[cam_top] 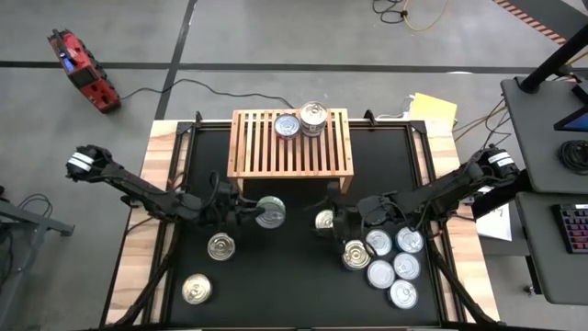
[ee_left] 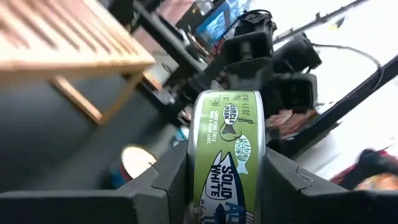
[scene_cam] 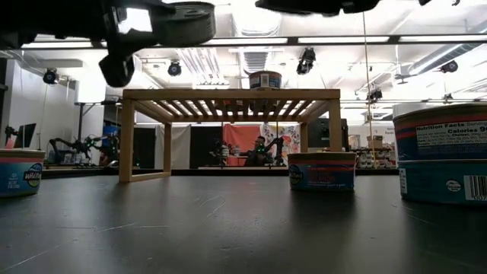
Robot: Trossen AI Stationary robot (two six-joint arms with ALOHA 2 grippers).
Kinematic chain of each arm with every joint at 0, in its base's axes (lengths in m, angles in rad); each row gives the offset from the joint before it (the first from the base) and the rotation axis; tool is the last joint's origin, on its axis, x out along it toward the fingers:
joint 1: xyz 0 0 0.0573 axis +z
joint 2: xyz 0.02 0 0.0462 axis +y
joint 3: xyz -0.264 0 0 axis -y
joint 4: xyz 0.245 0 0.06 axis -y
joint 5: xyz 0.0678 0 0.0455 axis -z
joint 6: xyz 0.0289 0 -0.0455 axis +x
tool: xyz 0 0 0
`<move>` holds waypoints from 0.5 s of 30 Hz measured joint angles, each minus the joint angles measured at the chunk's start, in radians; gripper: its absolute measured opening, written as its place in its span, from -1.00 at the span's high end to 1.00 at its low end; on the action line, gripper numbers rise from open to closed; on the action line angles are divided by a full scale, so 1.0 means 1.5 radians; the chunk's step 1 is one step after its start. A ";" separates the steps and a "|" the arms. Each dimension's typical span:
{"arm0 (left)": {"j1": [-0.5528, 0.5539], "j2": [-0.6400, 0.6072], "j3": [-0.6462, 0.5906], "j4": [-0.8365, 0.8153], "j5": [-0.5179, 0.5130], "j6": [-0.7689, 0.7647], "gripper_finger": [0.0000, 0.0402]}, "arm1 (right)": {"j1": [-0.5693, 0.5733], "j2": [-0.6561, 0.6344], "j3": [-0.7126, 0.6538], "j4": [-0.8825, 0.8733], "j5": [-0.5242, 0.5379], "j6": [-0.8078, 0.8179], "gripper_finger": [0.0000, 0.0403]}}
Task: Stack canned seafood by type on shelf
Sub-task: Put the green tuna can on the shelf
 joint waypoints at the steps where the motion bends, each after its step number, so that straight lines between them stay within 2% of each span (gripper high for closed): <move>1: 0.000 0.000 -0.003 0.002 0.011 -0.037 0.38 | 0.004 0.000 0.002 -0.002 0.000 -0.036 -0.31; 5: 0.001 0.004 -0.009 0.000 0.043 -0.173 0.38 | 0.024 0.000 0.010 -0.001 0.000 -0.173 -0.28; 11: 0.001 0.007 -0.009 0.001 0.054 -0.292 0.38 | 0.030 0.025 0.029 0.000 0.006 -0.354 -0.25; 15: 0.002 0.013 -0.009 0.001 0.055 -0.341 0.38 | 0.030 0.069 0.063 0.001 0.075 -0.445 -0.30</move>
